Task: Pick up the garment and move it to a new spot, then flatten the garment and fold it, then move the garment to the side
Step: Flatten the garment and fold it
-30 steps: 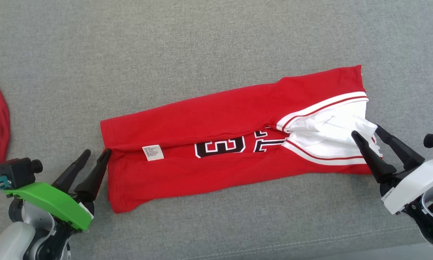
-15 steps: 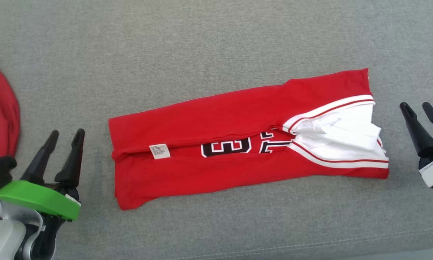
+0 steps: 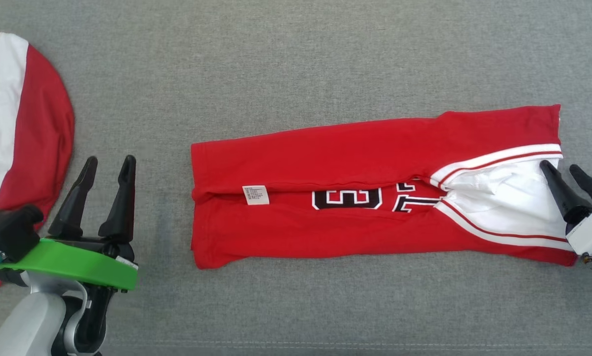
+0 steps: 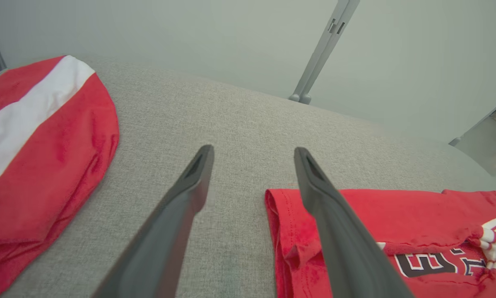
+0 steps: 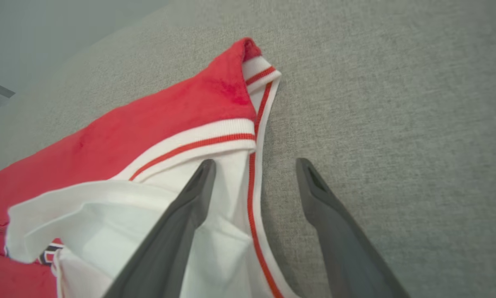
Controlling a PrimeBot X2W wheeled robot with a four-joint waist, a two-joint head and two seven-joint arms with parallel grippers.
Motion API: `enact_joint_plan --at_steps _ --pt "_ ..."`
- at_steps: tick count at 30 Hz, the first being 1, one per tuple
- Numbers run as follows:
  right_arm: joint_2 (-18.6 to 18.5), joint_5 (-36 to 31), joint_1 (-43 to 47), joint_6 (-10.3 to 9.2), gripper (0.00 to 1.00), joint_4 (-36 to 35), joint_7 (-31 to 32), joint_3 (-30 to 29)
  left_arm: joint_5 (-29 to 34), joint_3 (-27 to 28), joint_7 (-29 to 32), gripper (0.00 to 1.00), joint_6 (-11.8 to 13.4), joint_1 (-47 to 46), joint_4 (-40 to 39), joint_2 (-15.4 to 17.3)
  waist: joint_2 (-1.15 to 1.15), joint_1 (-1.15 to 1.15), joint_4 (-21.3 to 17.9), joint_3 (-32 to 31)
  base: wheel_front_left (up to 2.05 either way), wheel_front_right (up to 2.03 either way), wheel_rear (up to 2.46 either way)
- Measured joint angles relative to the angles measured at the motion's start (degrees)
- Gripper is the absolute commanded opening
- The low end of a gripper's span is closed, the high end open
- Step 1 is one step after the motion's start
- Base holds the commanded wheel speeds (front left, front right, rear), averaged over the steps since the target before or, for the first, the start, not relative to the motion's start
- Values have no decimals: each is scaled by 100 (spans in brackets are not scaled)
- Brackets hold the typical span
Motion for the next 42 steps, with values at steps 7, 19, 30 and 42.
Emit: enact_joint_plan --at_steps 7,19,30,42 --pt "103 85 -74 21 100 323 168 93 274 301 -16 100 49 169 -114 -152 0 0 295 96 0 0 0" --pt "488 1069 -465 483 0 605 823 49 611 765 -16 100 100 308 -345 -459 0 0 393 106 0 0 0" --pt "608 2668 -430 654 0 972 1016 -1166 739 1096 -18 100 101 587 -439 -558 0 0 279 -46 0 0 0" --pt "-621 2782 -10 579 0 877 1040 -1952 799 1244 -18 100 118 787 -521 -655 0 0 114 -138 0 0 0"
